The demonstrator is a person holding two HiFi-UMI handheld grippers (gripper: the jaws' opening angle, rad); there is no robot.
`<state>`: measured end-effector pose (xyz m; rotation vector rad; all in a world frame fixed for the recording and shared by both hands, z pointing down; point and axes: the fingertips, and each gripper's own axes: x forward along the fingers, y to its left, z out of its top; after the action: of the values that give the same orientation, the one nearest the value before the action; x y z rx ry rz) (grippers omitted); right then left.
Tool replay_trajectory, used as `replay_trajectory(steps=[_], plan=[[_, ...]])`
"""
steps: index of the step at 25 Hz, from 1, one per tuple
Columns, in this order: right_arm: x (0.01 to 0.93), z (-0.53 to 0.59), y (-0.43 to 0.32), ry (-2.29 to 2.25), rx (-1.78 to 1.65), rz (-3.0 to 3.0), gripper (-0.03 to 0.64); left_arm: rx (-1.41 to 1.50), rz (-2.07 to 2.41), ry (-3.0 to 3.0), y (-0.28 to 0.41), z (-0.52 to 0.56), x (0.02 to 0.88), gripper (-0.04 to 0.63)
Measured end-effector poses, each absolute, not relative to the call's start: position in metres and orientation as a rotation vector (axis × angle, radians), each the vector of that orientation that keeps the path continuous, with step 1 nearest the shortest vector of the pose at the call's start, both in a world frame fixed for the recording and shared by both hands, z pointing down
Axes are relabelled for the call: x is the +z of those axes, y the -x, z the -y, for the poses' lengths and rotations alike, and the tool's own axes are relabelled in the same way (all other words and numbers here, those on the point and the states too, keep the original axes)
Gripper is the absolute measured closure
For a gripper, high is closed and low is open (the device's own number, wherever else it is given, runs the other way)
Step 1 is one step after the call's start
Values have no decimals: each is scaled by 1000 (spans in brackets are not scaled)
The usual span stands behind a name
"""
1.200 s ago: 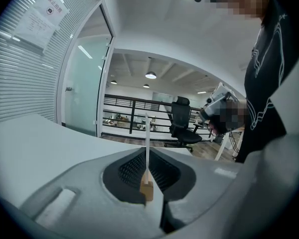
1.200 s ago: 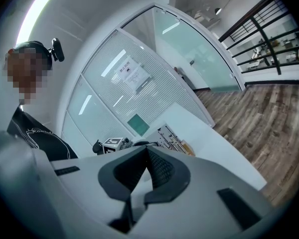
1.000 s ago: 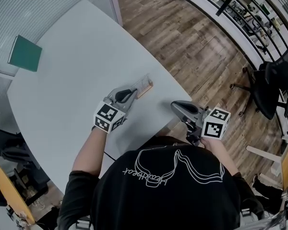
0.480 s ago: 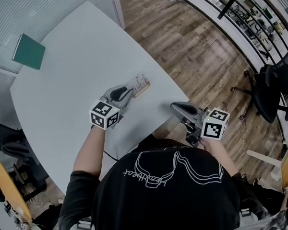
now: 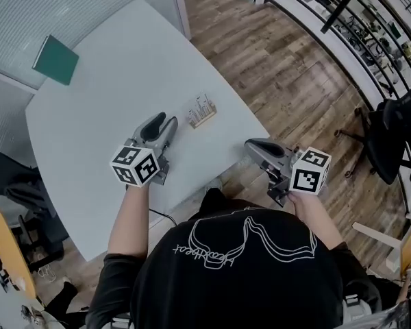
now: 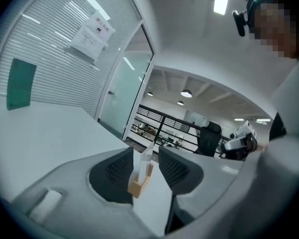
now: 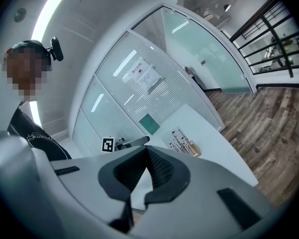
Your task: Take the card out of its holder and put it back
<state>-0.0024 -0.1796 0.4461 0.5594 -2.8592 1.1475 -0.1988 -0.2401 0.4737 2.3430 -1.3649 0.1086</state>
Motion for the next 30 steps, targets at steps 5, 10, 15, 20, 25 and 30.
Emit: replay_trajectory(steps=[5, 10, 15, 20, 25, 30], plan=[[426, 161, 1, -495, 1075, 2924, 607, -7, 1355, -2305, 177, 195, 433, 440], [405, 139, 3, -445, 979, 2979, 607, -47, 1258, -2384, 132, 144, 391, 446], [389, 100, 4, -374, 872, 3044, 607, -57, 1183, -2435, 88, 85, 376, 536], [383, 63, 0, -307, 828, 3072, 607, -9, 1200, -2482, 64, 45, 373, 569], [369, 57, 5, -223, 836, 3103, 607, -41, 1204, -2479, 59, 46, 366, 578], [367, 51, 5, -218, 787, 3092, 607, -32, 1212, -2506, 54, 43, 362, 581]])
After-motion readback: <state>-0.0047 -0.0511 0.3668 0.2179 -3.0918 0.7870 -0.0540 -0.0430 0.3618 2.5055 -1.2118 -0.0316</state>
